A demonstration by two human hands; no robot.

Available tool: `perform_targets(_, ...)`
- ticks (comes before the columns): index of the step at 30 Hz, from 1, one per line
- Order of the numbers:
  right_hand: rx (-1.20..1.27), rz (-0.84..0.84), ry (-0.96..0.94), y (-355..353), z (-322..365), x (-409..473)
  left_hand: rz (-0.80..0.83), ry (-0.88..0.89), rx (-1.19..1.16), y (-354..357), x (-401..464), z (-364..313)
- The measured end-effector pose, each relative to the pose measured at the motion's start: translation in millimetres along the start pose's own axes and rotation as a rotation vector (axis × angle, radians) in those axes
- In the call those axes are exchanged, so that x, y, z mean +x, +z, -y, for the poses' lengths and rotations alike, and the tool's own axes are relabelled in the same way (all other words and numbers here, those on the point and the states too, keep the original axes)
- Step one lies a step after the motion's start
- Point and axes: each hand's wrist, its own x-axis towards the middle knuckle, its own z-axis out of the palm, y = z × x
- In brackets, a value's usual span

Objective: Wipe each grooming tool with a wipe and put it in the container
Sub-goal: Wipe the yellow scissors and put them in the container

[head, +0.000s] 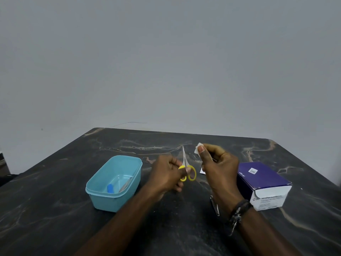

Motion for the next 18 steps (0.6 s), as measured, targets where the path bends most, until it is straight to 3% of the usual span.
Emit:
perform_targets(6, -0.015, 0.024, 0.0, -1.2, 0.3, -0.7, -0.135, 0.085, -0.159, -4.7, -7.1, -5.0)
perform_targets(14, -0.029, 0.033, 0.026, -1.4, -2.1, -1.0, -0.117, -0.005, -0.405, -10.1, -13.2, -13.5)
perform_targets(18, -0.03, 0.04, 0.029, -0.7, -0.8, -2.0, -0.108, -0.01, -0.39, -10.1, -14.2, -14.2)
